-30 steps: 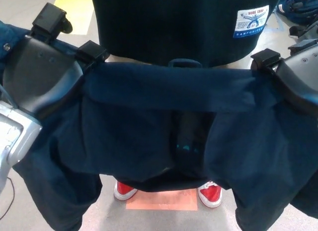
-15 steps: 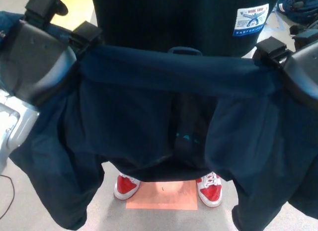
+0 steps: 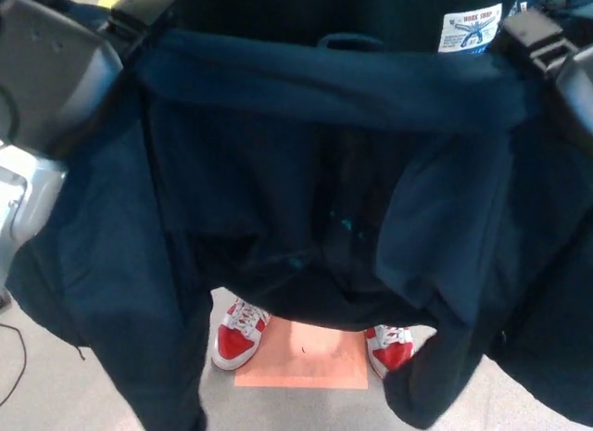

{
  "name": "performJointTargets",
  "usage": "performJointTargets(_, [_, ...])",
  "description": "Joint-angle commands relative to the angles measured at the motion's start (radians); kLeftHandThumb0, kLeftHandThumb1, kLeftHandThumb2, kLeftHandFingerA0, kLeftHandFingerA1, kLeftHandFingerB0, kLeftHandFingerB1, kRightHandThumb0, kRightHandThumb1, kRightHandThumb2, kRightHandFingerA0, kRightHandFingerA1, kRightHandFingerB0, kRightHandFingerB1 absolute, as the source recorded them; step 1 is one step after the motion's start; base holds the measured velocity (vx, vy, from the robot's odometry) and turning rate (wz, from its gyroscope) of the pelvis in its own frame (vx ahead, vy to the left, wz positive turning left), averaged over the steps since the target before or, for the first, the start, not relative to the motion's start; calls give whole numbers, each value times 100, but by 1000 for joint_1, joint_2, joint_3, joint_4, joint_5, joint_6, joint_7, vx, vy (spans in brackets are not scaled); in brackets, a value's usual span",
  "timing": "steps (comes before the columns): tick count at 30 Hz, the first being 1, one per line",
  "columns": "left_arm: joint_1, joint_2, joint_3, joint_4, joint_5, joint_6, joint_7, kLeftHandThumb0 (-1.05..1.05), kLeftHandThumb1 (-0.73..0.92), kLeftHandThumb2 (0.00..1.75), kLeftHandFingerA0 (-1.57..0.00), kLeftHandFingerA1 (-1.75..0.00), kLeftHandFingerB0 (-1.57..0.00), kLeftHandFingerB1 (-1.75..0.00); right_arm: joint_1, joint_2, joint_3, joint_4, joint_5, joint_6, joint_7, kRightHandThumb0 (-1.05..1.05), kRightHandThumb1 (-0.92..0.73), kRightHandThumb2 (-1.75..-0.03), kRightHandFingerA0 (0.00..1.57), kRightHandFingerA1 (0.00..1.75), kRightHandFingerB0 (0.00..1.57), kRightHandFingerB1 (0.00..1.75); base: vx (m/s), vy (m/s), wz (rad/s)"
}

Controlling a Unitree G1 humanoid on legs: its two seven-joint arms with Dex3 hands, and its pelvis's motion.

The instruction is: A person hands a coat to the robot and the robot grabs it with both hands and holds it while the person wears the coat.

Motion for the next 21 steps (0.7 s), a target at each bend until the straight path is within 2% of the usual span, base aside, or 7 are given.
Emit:
performJointTargets(1, [-97,50,90,45,-72,2,270,-10,66,63,-94,-171,-70,-107,-136,4,-106,81,33,-3,-258,-13,-74,-68,94,172,62,107,0,0,0])
performJointTargets(3, [-103,54,93,49,-75,-1,278,-12,66,63,-92,-169,-73,-101,-149,1,-111,89,40,-14,-257,-15,-57,-95,124,138,72,97,0,0,0])
performJointTargets(4, [-108,56,98,51,-83,-7,284,-13,69,65,-92,-167,-69,-99,-163,2,-114,100,42,-16,-260,-9,-67,-66,94,173,62,110,0,0,0])
performJointTargets(5, [-115,56,108,47,-94,-10,285,-13,68,65,-93,-165,-73,-91,-189,5,-118,122,47,-18,-270,-12,-51,-93,126,138,71,98,0,0,0])
performJointTargets(9, [-154,68,107,66,-70,3,324,-9,66,66,-96,-164,-78,-96,-240,6,-124,174,56,-33,-288,-14,-54,-92,125,139,71,99,0,0,0])
performJointTargets(10, [-174,75,109,72,-78,-2,308,-7,66,70,-95,-163,-72,-97,-271,12,-128,188,60,-27,-287,-10,-74,-66,91,175,60,119,0,0,0])
performJointTargets(21, [-329,116,85,166,-108,-7,287,-15,69,61,-90,-166,-68,-98,-448,7,-106,313,78,-67,-309,-14,-71,-64,94,175,59,117,0,0,0])
